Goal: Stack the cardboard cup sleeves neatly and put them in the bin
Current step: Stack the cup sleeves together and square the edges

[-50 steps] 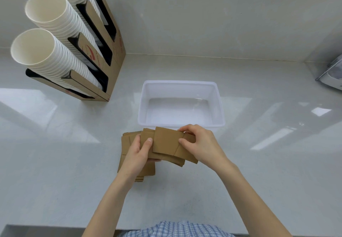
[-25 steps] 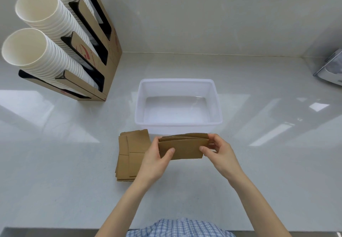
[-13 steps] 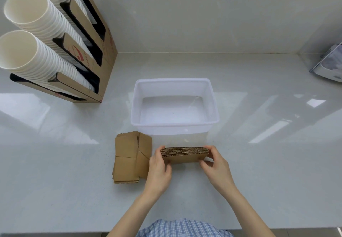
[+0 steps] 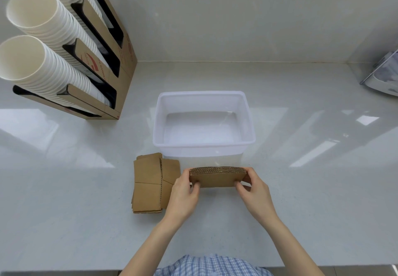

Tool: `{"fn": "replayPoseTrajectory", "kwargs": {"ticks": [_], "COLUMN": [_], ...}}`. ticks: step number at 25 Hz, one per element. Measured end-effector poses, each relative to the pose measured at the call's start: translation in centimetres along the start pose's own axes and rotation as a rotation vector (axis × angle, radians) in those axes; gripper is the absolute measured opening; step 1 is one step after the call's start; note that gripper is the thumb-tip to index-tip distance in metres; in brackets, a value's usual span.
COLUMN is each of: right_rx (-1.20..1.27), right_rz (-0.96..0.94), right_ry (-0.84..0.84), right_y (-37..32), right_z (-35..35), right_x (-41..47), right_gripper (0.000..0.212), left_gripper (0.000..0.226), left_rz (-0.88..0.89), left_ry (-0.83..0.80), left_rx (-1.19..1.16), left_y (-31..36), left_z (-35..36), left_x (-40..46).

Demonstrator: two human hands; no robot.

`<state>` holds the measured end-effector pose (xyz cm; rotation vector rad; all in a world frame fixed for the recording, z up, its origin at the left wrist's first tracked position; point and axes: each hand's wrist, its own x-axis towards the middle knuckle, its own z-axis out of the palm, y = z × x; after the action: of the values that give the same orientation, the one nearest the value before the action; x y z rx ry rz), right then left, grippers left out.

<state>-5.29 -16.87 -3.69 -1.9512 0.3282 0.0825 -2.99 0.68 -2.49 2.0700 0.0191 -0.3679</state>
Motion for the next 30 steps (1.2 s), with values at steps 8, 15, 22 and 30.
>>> {"fn": "replayPoseTrajectory", "kwargs": {"ticks": [8, 15, 22, 30], "right_rx": [0.115, 0.124, 0.001, 0.047], "right_rz": [0.023, 0.010, -0.065, 0.084], "right_ry": [-0.111, -0.266, -0.341, -0.436], "right_y": [-2.6, -4.5, -6.8, -7.0], "right_z": [-0.4, -0.3, 1.0, 2.3], "right_x": [0.2, 0.2, 1.0, 1.4], "right_gripper": [0.028, 0.041, 0.023, 0.007], "left_gripper": [0.015, 0.014, 0.017, 0.020], "left_rz": [0.065, 0.089, 0.116, 0.092], "left_ry": [0.005, 0.051, 0.013, 0.039], "left_rx": [-0.250, -0.236, -0.216, -0.284], "left_y": [1.6, 1.2, 1.7, 1.0], "left_z": [-2.9, -4.0, -4.7, -5.4], "left_x": [0.1, 0.3, 0.3, 0.4]}}
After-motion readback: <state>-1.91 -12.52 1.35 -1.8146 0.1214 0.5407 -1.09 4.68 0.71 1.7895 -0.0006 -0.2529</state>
